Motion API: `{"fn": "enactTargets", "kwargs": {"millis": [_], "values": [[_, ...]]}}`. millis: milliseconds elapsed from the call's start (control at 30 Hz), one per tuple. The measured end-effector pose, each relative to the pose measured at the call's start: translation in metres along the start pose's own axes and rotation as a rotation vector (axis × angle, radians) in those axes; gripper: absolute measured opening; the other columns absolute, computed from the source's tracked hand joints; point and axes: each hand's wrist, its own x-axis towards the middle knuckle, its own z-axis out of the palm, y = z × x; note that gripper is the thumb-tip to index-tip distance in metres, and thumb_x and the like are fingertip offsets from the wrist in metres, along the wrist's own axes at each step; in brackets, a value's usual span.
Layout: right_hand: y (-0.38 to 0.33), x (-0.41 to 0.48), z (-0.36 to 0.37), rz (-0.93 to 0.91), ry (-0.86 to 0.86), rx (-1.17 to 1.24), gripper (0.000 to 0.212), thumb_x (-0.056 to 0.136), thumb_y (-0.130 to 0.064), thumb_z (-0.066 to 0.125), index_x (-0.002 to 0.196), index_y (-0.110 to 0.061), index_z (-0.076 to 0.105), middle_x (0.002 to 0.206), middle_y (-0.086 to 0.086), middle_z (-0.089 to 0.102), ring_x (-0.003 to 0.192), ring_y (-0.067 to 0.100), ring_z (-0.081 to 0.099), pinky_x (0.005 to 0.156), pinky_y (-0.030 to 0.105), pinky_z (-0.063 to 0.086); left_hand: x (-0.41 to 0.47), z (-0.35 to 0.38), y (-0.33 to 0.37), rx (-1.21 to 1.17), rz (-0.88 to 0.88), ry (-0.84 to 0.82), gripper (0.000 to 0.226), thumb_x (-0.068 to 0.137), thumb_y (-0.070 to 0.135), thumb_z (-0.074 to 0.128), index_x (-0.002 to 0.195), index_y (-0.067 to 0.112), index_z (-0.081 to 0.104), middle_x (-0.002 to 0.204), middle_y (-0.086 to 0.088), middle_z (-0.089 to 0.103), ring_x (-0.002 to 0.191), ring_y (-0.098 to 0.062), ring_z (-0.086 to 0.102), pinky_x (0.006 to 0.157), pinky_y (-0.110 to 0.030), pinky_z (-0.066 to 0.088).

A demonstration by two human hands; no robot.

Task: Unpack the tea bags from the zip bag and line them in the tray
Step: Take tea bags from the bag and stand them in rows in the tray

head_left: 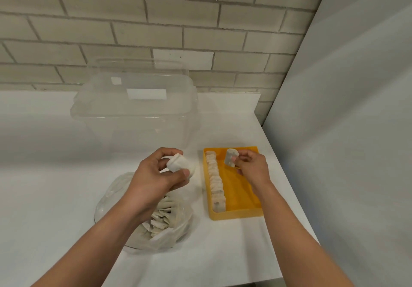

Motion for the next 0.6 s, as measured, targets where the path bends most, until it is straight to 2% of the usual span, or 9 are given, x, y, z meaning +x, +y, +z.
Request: {"fn": "enactTargets", "kwargs": {"millis": [167, 267, 433, 600], "values": [[0.024, 0.031, 0.014, 0.002, -0.047, -0.126, 0.014, 0.090, -0.020, 0.078, 0.103, -0.021, 0.072, 0.100, 0.000, 0.074, 0.098, 0.020, 0.072, 0.079, 0.034, 0.062, -0.001, -0.005, 0.001, -0.016, -0.022, 0.046, 0.030, 0.088, -0.010, 0.073, 0.111, 0.008, 0.068, 0.104, -0.017, 0.074, 0.091, -0.031, 0.078, 0.083, -0.039, 0.064], [0.030, 0.035, 0.020, -0.013, -0.067, -0.193, 0.015, 0.087, -0.024, 0.082, 0.097, -0.027, 0.071, 0.096, -0.004, 0.074, 0.092, 0.017, 0.072, 0.085, 0.042, 0.062, -0.001, -0.006, 0.000, -0.023, -0.025, 0.059, 0.028, 0.089, -0.010, 0.072, 0.111, 0.006, 0.067, 0.102, -0.018, 0.077, 0.092, -0.034, 0.078, 0.082, -0.036, 0.064], [0.032, 0.031, 0.021, -0.069, -0.005, -0.318, 0.030, 0.075, -0.033, 0.091, 0.096, -0.025, 0.071, 0.087, -0.011, 0.071, 0.083, 0.004, 0.066, 0.070, 0.021, 0.050, 0.001, -0.006, -0.002, -0.021, -0.017, 0.083, 0.023, 0.089, -0.007, 0.073, 0.108, 0.007, 0.068, 0.102, -0.017, 0.077, 0.094, -0.035, 0.078, 0.085, -0.035, 0.063], [0.033, 0.031, 0.026, -0.097, 0.002, -0.431, 0.008, 0.084, -0.023, 0.082, 0.090, -0.022, 0.076, 0.086, -0.005, 0.073, 0.088, 0.015, 0.069, 0.073, 0.025, 0.049, 0.000, -0.002, -0.002, -0.018, -0.009, 0.066, 0.021, 0.091, -0.006, 0.071, 0.107, 0.008, 0.072, 0.110, -0.017, 0.074, 0.096, -0.033, 0.078, 0.086, -0.031, 0.063]]}}
